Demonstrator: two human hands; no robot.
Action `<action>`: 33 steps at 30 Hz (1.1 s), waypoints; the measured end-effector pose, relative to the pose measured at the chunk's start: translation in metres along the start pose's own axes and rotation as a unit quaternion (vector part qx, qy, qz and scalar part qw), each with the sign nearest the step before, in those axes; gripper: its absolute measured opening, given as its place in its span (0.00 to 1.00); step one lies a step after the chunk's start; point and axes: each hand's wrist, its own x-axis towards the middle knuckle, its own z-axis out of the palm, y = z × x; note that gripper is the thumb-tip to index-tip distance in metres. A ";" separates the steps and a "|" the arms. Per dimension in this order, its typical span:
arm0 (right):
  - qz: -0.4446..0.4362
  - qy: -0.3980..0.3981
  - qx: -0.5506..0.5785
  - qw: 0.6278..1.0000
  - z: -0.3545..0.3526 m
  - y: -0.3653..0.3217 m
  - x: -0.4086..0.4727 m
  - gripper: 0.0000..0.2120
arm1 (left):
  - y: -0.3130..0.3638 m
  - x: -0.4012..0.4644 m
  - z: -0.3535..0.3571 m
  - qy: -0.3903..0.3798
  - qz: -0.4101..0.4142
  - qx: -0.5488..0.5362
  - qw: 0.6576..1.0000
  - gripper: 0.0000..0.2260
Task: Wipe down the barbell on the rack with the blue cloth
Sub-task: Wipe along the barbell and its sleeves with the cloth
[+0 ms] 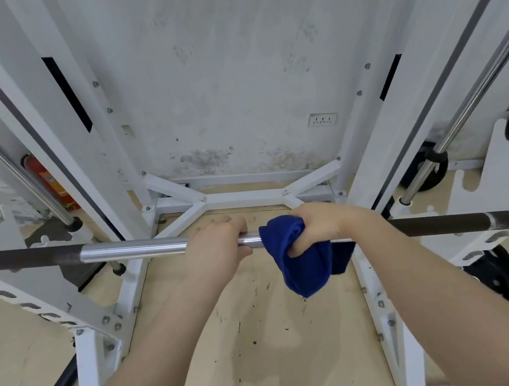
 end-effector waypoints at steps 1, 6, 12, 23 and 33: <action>0.003 -0.012 0.023 1.000 -0.001 0.000 0.000 0.11 | 0.001 -0.001 0.001 0.005 -0.002 -0.002 1.000 0.11; -0.043 0.272 -0.252 0.928 0.038 0.013 -0.009 0.14 | 0.000 -0.003 0.005 0.020 -0.021 -0.014 0.999 0.11; -0.072 0.563 -0.278 0.775 0.103 0.048 -0.003 0.28 | -0.001 -0.001 0.005 0.015 -0.023 -0.022 0.999 0.11; 0.042 0.126 -0.195 0.972 0.010 0.033 -0.013 0.14 | -0.007 0.002 0.007 0.015 0.008 -0.026 1.000 0.11; 0.020 0.417 -0.258 0.871 0.060 0.038 -0.023 0.18 | -0.008 0.001 0.008 0.026 0.026 -0.006 0.999 0.11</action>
